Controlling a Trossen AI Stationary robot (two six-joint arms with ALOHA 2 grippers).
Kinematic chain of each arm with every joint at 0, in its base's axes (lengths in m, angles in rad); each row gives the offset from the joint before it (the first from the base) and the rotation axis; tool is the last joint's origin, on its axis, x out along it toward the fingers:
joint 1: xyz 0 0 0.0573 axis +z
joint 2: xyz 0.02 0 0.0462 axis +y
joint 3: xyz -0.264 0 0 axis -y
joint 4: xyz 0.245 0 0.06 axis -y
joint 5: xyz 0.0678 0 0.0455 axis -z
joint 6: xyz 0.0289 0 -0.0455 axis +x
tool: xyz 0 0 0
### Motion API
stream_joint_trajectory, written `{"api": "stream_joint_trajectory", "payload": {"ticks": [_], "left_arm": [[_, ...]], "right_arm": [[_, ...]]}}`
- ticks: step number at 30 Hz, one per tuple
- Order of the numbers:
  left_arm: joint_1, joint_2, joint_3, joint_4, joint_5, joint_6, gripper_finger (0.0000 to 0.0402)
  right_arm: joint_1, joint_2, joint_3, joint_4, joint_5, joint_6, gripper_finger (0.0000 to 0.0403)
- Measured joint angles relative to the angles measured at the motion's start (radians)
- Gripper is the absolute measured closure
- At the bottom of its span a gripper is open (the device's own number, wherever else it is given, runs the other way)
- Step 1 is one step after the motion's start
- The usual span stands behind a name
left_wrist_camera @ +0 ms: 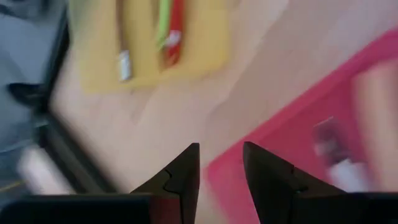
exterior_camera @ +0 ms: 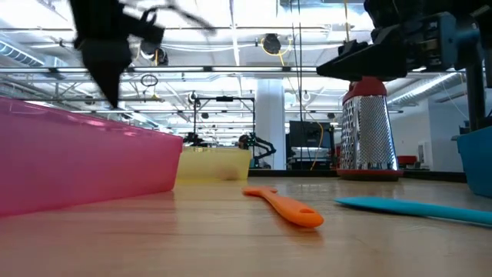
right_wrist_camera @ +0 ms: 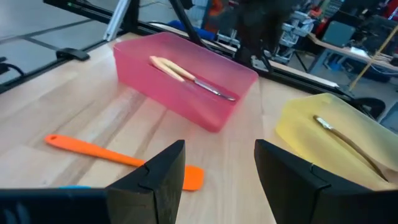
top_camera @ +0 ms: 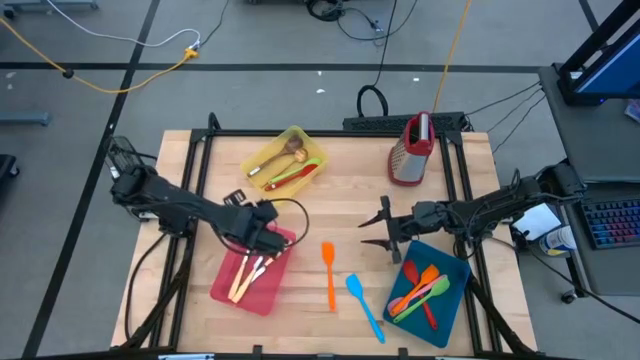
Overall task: Pick & Place Kitchen Items
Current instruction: Put the orange baking spatula into the blue bin
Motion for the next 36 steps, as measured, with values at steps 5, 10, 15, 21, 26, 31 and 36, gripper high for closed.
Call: {"api": "stream_joint_trajectory", "payload": {"ticks": [5,10,15,21,26,31,36], "left_arm": [[-0.017,-0.001,0.146,0.237,0.016,-0.033,0.0275],[-0.021,0.059,0.177,0.611,0.120,0.148,0.0275],[-0.020,0.180,0.177,0.846,0.279,0.214,0.0275],[-0.021,0.301,0.176,0.917,0.351,0.050,0.0275],[-0.047,0.409,0.189,1.066,0.473,-0.053,0.0275],[-0.072,0.496,0.259,1.038,0.468,-0.126,0.0275],[-0.068,0.508,0.271,0.948,0.308,-0.193,0.0275]], "right_arm": [[0.000,0.000,0.000,0.014,0.001,0.005,0.0215],[0.000,0.000,0.000,0.039,0.001,-0.001,0.0215],[0.000,0.000,0.000,0.049,0.001,-0.028,0.0215],[0.000,0.000,0.000,0.051,0.001,-0.004,0.0215],[0.000,0.000,0.000,0.023,0.001,0.051,0.0215],[0.000,0.000,-0.013,0.004,0.000,0.150,0.0215],[0.000,0.000,-0.069,0.049,0.000,0.171,0.0215]]}}
